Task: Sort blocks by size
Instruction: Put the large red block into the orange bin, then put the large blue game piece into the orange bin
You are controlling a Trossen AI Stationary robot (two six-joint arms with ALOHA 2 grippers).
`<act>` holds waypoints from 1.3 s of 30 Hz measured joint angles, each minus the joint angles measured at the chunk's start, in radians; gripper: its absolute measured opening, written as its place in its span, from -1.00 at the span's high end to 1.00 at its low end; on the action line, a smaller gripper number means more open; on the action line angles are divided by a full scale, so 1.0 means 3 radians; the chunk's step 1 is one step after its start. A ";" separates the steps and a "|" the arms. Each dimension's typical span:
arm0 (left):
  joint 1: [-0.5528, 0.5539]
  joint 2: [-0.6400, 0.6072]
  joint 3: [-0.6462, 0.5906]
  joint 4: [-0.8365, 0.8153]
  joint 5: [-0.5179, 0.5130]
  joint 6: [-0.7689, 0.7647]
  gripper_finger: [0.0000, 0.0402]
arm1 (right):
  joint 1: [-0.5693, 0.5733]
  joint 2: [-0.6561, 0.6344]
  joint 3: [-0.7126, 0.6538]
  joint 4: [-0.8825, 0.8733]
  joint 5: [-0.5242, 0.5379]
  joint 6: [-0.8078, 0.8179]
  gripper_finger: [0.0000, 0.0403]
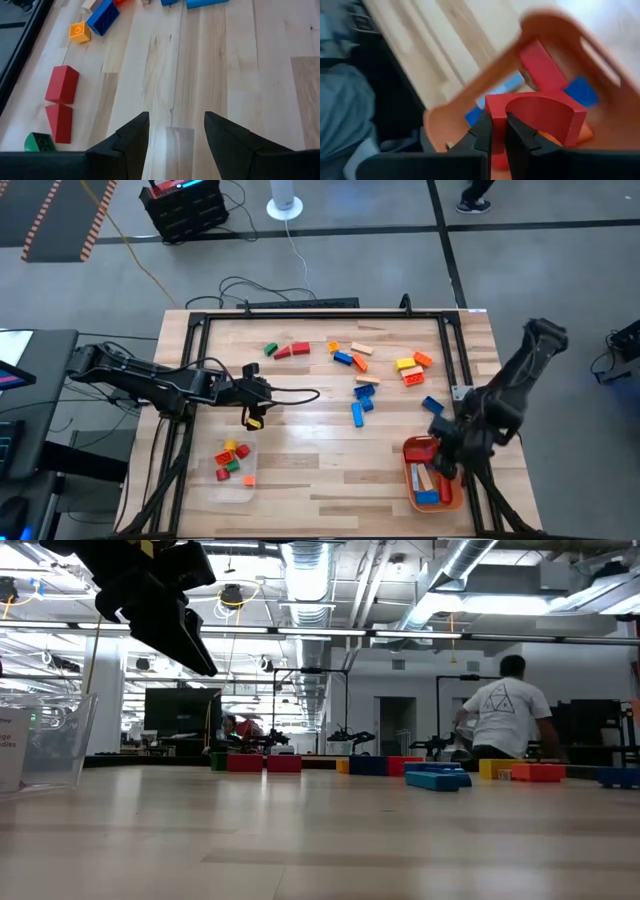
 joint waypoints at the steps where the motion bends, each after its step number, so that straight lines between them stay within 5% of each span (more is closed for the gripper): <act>1: 0.0000 0.0000 0.0000 0.0006 0.0000 0.0003 0.08 | 0.0046 0.0073 0.0000 -0.0032 0.0002 0.0124 0.70; 11: 0.0000 0.0000 0.0004 0.0103 -0.0001 0.0131 0.08 | 0.0028 0.0203 0.0010 -0.0024 -0.0003 0.0342 0.27; 16: 0.0000 0.0000 0.0004 0.0150 -0.0064 0.0185 0.08 | -0.0190 0.0099 0.0209 -0.0502 0.0145 0.0244 0.17; 21: 0.0000 0.0000 0.0005 0.0220 -0.0071 0.0205 0.08 | -0.0688 0.0121 0.0237 -0.1168 0.0635 0.0014 0.16; 30: 0.0000 0.0000 0.0005 0.0163 -0.0076 0.0187 0.08 | -0.1734 0.0324 0.0057 -0.1188 0.0578 -0.1445 0.03; 39: 0.0000 0.0000 0.0005 0.0159 -0.0076 0.0178 0.08 | -0.2697 0.0353 -0.0336 -0.1128 -0.0140 -0.2101 -0.23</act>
